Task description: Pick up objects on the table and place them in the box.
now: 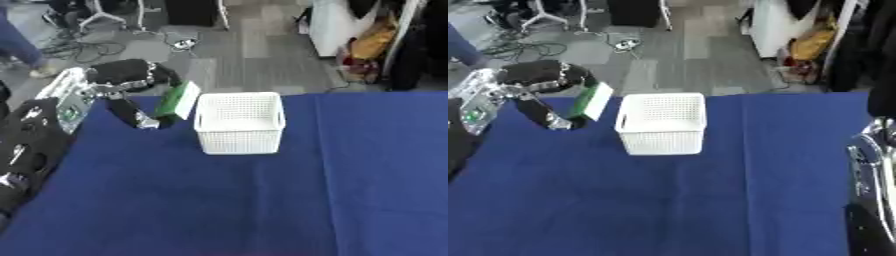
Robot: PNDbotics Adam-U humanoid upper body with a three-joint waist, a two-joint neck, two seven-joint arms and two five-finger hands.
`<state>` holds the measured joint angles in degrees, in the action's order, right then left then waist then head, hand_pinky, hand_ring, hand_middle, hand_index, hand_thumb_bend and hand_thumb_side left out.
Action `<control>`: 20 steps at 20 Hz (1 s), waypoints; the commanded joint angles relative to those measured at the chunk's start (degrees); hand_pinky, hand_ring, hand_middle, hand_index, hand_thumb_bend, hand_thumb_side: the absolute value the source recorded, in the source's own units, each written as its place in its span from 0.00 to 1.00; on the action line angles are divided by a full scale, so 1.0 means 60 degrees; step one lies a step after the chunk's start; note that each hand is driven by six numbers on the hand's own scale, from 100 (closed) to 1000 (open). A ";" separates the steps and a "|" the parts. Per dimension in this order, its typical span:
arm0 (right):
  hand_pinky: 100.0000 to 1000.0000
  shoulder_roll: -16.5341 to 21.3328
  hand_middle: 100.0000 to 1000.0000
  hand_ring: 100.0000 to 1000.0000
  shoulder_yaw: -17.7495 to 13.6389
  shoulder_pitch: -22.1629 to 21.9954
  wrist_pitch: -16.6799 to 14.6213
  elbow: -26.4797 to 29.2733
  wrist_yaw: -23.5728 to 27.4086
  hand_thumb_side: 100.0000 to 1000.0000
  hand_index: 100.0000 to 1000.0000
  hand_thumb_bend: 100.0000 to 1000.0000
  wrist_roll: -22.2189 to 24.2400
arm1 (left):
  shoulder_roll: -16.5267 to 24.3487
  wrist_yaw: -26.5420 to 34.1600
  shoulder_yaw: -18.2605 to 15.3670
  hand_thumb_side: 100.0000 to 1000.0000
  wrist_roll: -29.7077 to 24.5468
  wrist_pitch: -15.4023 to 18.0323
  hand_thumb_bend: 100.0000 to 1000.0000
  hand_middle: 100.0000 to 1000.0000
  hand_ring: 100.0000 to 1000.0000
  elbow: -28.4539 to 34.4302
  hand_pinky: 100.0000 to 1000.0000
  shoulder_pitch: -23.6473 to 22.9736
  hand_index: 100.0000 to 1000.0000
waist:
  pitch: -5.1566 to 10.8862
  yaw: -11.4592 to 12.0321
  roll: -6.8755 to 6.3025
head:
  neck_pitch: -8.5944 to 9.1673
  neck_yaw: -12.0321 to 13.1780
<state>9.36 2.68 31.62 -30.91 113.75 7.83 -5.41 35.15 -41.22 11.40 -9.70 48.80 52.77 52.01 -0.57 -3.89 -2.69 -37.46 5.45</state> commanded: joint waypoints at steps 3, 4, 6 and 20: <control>0.07 -0.0013 0.10 0.11 -0.0020 0.0141 0.0014 0.0140 -0.0027 0.97 0.31 0.23 0.0016 | -0.0232 -0.0358 -0.0155 0.71 0.0406 -0.0259 0.00 0.05 0.03 -0.0076 0.07 0.0625 0.28 | 0.0118 -0.0056 0.0021 | 0.0044 0.0011; 0.07 -0.0034 0.10 0.11 -0.0012 0.0151 0.0014 0.0140 -0.0019 0.97 0.31 0.23 0.0019 | -0.0324 -0.0551 -0.0162 0.71 0.0464 -0.0269 0.00 0.05 0.03 -0.0178 0.07 0.0738 0.28 | 0.0119 -0.0086 0.0011 | 0.0024 0.0065; 0.07 -0.0090 0.10 0.11 0.0013 0.0178 0.0023 0.0140 -0.0006 0.97 0.31 0.23 0.0035 | -0.0468 -0.0926 -0.0174 0.71 0.0601 -0.0242 0.00 0.06 0.03 -0.0399 0.08 0.0957 0.28 | 0.0111 -0.0158 -0.0009 | 0.0035 0.0132; 0.08 -0.0447 0.10 0.11 0.0155 0.0360 0.0102 0.0140 0.0136 0.97 0.31 0.23 0.0175 | -0.1146 -0.2507 -0.0352 0.70 0.2241 -0.0066 0.00 0.06 0.04 -0.1536 0.01 0.1678 0.28 | 0.0021 -0.0593 -0.0099 | 0.0020 0.0489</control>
<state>6.81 3.45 32.64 -30.36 113.75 8.44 -4.58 27.57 -55.60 10.07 2.74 48.53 43.40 60.33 -1.00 -7.54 -3.41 -37.51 7.64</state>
